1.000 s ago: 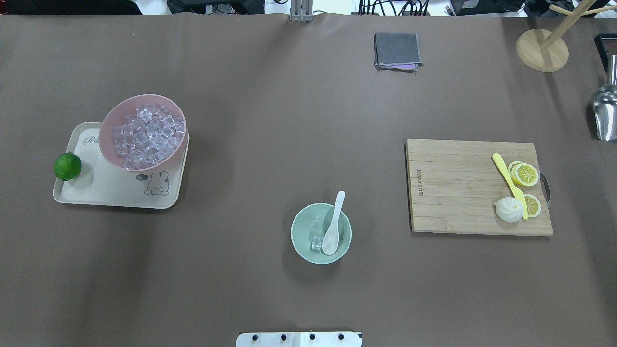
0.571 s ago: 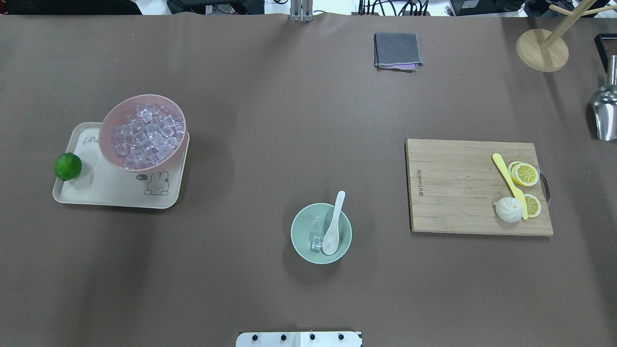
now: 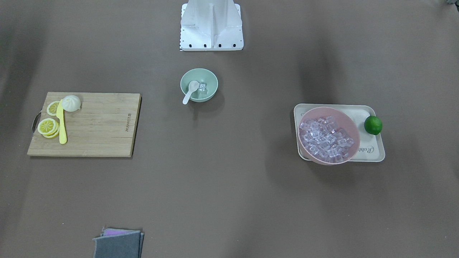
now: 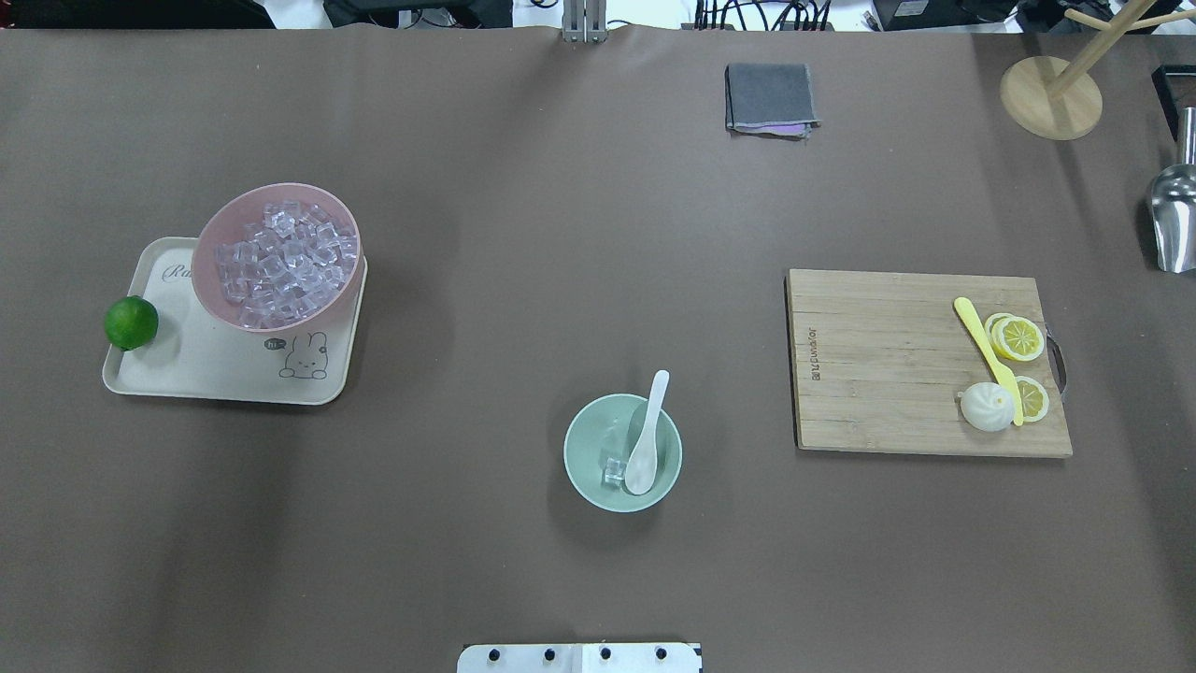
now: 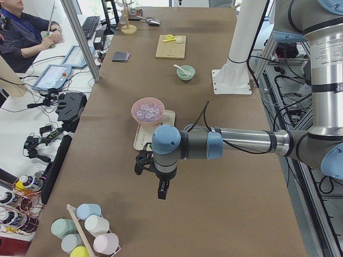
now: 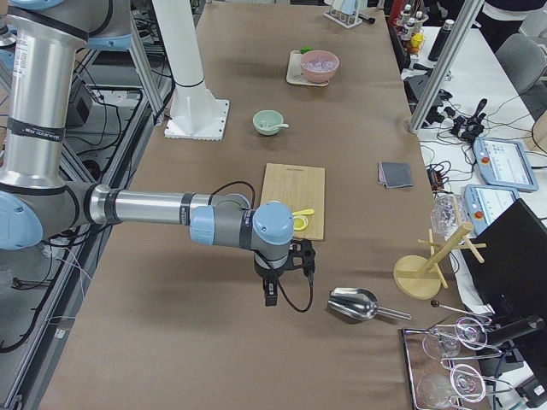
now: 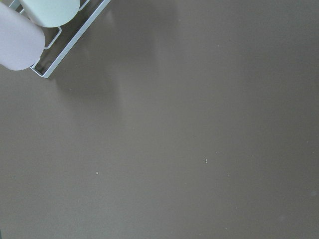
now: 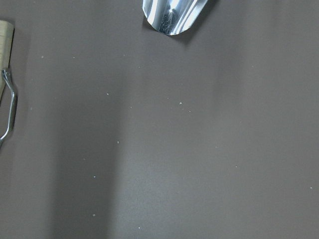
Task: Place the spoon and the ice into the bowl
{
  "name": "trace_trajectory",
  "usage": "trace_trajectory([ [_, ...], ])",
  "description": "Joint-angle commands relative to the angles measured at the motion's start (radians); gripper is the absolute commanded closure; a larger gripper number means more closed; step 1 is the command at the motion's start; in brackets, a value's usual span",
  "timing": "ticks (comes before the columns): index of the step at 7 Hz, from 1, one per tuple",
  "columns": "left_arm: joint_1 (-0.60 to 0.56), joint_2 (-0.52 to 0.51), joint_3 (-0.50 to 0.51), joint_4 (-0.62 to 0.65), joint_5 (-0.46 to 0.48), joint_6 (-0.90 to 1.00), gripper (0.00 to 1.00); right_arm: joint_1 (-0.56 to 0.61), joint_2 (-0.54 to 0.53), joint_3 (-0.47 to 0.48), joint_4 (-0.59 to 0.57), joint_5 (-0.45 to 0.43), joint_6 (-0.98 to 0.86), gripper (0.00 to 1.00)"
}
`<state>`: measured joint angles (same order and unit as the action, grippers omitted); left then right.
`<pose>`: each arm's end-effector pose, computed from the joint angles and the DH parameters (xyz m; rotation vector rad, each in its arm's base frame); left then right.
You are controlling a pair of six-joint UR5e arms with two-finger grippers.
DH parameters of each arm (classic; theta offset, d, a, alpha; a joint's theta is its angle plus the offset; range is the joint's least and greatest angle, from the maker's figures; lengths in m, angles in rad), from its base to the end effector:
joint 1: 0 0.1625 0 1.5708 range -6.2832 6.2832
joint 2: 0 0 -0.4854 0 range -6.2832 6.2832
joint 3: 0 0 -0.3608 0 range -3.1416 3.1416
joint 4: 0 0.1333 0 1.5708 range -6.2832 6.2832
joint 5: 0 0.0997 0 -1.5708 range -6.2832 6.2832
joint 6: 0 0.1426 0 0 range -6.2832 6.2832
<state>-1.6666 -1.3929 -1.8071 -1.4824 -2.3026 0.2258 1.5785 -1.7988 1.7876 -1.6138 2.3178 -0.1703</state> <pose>-0.0733 -0.3654 0.7282 0.0889 0.7273 0.1132 0.0391 -0.3447 0.7493 0.0149 -0.7490 -0.1347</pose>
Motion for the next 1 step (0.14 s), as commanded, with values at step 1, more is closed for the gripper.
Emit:
trace_trajectory([
  [1, 0.001, 0.009, 0.009, 0.001, 0.000, 0.001, 0.01, 0.000, -0.001, 0.001, 0.000, 0.000, 0.000, 0.00],
])
